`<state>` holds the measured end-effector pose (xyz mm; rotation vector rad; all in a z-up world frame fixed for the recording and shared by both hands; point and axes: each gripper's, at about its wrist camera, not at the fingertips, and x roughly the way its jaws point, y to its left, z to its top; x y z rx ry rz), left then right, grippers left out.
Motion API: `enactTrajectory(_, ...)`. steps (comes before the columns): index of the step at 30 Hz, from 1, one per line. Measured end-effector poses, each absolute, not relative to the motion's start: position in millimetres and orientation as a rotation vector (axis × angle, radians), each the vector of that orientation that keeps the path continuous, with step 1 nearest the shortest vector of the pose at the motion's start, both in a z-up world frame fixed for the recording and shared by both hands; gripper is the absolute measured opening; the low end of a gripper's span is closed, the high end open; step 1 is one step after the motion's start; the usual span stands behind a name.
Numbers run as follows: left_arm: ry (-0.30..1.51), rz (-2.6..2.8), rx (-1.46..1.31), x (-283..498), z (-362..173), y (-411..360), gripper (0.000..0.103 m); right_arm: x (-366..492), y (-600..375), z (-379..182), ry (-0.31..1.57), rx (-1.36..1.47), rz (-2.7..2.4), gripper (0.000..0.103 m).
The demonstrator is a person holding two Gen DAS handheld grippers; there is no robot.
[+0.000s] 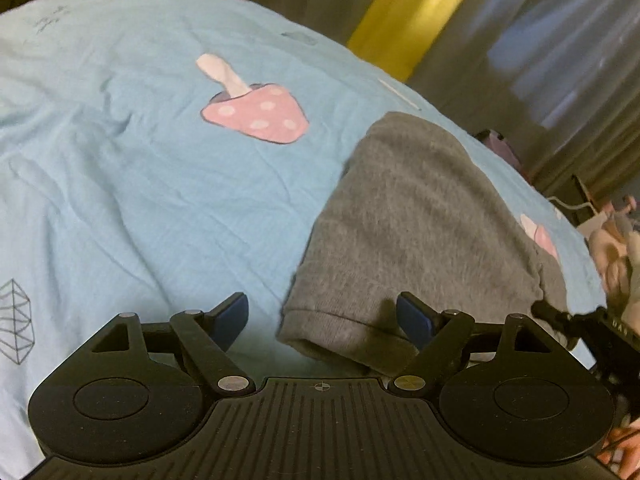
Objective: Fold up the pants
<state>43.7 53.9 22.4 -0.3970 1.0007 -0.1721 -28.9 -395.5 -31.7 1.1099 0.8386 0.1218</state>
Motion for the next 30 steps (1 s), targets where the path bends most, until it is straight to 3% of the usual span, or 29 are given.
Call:
enactTrajectory(6, 1.016, -0.166, -0.414, 37.9, 25.4, 53.5, 0.086, -23.4, -384.9, -30.6, 0.836, 1.113, 0.066, 0.057)
enactTrajectory(10, 1.011, -0.152, -0.425, 35.7, 26.2, 53.1, 0.086, -17.8, -365.7, -0.4, 0.795, 0.995, 0.035, 0.047)
enactTrajectory(20, 0.996, -0.138, -0.434, 29.0, 29.3, 53.6, 0.086, -29.8, -366.4, 89.6, 0.525, 0.935, 0.15, 0.045)
enactTrajectory(30, 1.011, -0.139, -0.425, 32.8, 27.4, 53.9, 0.086, -53.2, -397.0, 72.1, 0.547, 0.873, 0.065, 0.046)
